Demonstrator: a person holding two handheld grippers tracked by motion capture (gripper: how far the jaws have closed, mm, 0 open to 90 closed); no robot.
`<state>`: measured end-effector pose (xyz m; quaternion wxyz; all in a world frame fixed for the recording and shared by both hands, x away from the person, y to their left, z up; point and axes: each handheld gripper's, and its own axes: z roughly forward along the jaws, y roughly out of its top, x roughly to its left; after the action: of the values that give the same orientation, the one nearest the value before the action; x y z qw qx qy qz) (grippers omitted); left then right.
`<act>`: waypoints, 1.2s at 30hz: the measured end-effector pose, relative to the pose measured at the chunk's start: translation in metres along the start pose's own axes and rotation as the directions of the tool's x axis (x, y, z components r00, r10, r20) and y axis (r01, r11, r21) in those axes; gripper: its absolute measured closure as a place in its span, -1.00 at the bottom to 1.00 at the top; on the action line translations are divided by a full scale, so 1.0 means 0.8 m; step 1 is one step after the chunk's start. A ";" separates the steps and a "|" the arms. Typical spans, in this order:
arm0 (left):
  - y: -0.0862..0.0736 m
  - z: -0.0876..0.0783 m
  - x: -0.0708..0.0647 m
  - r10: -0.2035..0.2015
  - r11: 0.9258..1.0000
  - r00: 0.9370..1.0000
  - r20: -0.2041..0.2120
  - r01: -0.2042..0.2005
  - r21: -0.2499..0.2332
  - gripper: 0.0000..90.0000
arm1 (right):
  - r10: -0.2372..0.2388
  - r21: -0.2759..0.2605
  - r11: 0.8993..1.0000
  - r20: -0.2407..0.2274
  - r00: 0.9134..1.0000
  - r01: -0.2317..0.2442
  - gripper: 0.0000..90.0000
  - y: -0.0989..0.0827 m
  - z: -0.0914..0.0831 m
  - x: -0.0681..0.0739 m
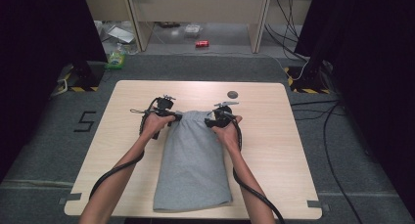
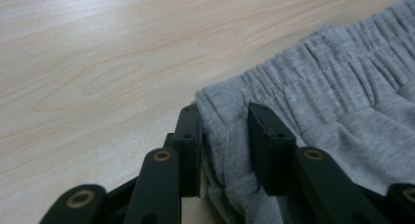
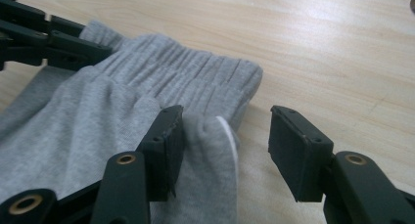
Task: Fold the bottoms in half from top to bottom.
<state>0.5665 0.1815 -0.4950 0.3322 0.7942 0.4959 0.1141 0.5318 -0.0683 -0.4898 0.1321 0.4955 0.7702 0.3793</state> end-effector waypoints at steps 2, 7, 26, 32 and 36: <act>0.000 0.000 0.000 -0.002 1.000 1.000 0.001 0.002 -0.001 0.48 | 0.008 0.012 1.000 0.006 1.000 -0.008 0.05 0.001 0.006 0.000; -0.001 0.000 0.001 -0.003 1.000 1.000 0.002 0.003 -0.002 0.48 | 0.007 0.061 0.998 0.028 1.000 -0.008 0.05 -0.001 0.019 0.000; -0.006 -0.004 -0.007 0.028 0.998 1.000 -0.014 -0.028 -0.054 0.60 | 0.065 0.060 0.996 -0.029 0.997 -0.063 0.73 -0.005 0.025 -0.001; 0.005 -0.015 -0.006 0.025 0.995 1.000 0.005 -0.025 -0.093 0.64 | 0.101 0.002 0.995 -0.057 0.993 -0.101 0.77 0.000 0.016 -0.008; 0.021 -0.030 -0.008 0.034 0.990 0.999 0.013 -0.032 -0.138 0.64 | 0.092 -0.037 0.995 -0.066 0.994 -0.095 0.78 0.012 0.006 -0.012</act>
<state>0.5631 0.1814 -0.4650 0.3879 0.7785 0.4710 0.1474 0.5457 -0.0722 -0.4877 0.0991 0.5159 0.7422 0.4161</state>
